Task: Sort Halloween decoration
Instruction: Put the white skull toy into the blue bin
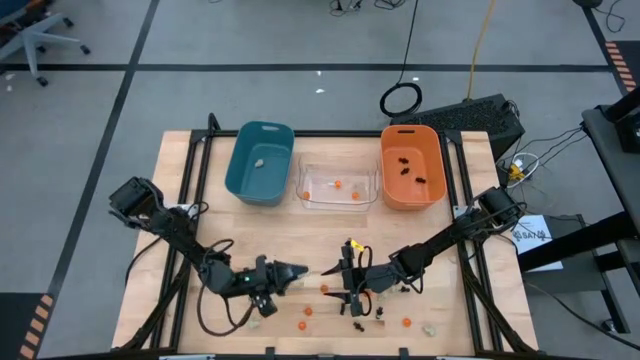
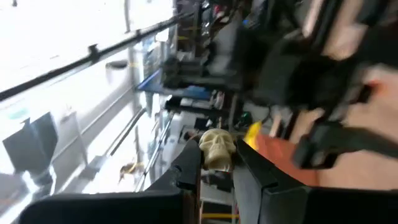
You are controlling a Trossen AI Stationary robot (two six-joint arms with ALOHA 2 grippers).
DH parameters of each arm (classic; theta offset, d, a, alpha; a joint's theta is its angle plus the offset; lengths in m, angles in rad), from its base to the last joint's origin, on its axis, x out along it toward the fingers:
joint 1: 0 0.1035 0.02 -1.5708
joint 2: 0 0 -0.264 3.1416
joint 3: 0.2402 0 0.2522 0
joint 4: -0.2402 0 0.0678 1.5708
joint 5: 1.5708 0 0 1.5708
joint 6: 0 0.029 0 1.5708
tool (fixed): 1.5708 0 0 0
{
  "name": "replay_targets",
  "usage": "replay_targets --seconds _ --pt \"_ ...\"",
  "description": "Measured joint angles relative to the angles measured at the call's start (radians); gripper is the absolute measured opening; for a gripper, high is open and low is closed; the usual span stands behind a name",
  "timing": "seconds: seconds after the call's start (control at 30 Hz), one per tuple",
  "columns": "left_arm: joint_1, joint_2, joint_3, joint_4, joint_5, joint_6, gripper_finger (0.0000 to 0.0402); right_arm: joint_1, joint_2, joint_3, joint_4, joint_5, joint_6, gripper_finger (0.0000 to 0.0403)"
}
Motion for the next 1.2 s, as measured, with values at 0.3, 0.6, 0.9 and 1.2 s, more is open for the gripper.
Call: replay_targets --seconds 0.3,0.6,0.9,1.2 --pt "0.077 -0.183 0.000 -0.298 0.086 -0.247 0.0050 0.000 0.000 0.000 0.000 0.000 0.000 0.0226" --pt "0.208 -0.418 0.000 -0.679 0.187 -0.640 0.0050 0.000 0.000 0.000 0.001 0.000 0.000 0.0226" --pt "0.342 -0.600 0.000 -0.919 0.222 -1.031 0.0050 0.000 0.000 0.000 0.000 0.000 0.000 0.0226" --pt "0.605 -0.713 0.000 -1.071 0.210 -1.246 0.0050 0.000 0.000 0.000 0.000 0.000 -0.003 0.0226"
